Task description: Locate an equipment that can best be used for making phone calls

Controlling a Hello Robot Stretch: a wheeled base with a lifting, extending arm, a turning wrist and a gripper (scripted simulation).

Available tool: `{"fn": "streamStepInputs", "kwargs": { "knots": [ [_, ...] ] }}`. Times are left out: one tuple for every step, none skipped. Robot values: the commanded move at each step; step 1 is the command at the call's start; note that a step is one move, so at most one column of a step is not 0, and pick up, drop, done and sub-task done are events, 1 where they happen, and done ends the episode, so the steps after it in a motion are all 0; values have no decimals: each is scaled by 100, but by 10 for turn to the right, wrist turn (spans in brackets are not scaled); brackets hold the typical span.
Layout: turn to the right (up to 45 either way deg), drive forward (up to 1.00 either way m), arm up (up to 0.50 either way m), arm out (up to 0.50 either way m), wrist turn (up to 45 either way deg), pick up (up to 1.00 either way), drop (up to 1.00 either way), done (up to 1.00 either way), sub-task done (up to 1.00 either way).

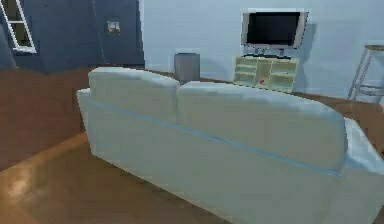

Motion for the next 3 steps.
{"fn": "streamStepInputs", "kwargs": {
  "knots": [
    [450, 0, 0, 0, 0, 0, 0, 0, 0],
    [450, 0, 0, 0, 0, 0, 0, 0, 0],
    [30, 0, 0, 0, 0, 0, 0, 0, 0]
  ]
}}
